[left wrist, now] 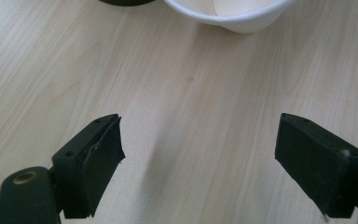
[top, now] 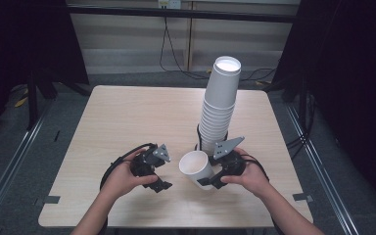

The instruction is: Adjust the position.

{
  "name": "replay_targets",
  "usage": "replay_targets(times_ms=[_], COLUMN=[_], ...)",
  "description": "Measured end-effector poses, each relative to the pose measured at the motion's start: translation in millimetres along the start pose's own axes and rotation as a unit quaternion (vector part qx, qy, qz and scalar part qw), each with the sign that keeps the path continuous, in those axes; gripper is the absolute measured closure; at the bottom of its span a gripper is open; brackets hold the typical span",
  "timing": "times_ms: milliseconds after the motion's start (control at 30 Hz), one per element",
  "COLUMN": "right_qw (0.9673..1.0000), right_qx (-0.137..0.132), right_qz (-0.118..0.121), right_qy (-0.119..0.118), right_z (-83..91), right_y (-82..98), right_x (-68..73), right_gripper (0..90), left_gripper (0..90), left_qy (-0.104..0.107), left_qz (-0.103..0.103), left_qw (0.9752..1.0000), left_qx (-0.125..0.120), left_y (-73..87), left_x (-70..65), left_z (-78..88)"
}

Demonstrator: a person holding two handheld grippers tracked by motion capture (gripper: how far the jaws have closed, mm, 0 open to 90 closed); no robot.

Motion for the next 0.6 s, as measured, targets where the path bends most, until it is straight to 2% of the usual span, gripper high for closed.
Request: replay_targets(times_ms=[300,467,600], right_qw=[0.9998,0.9998,0.9998], right_qx=[-0.017,-0.017,-0.017], right_qz=[-0.010,-0.006,-0.005], right_qy=[0.005,0.004,0.001], right_z=[1.7,2.4,3.3], right_y=[6.4,7.0,7.9], right_x=[-1.8,-1.0,-0.6], right_gripper=[19.8,19.4,19.1], left_gripper=[14.8,14.8,14.9], left_qy=[0.001,0.001,0.002], left_qz=[0.005,-0.002,0.002], left_qw=[1.0000,1.0000,1.0000], left_qx=[0.001,0.006,0.005], left_y=[1.5,1.1,1.2], left_x=[-1.5,-1.0,-2.3], left_z=[-1.1,-1.3,-2.7])
Point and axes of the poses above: each handheld gripper's, and its own axes: z roughly backward along the jaws, y roughly out of its underside, x roughly to its left, the point moved 5 cm from there along -z, roughly forward along the jaws, and after that the axes turned 10 degrees about -x, right-handed, at the moved point
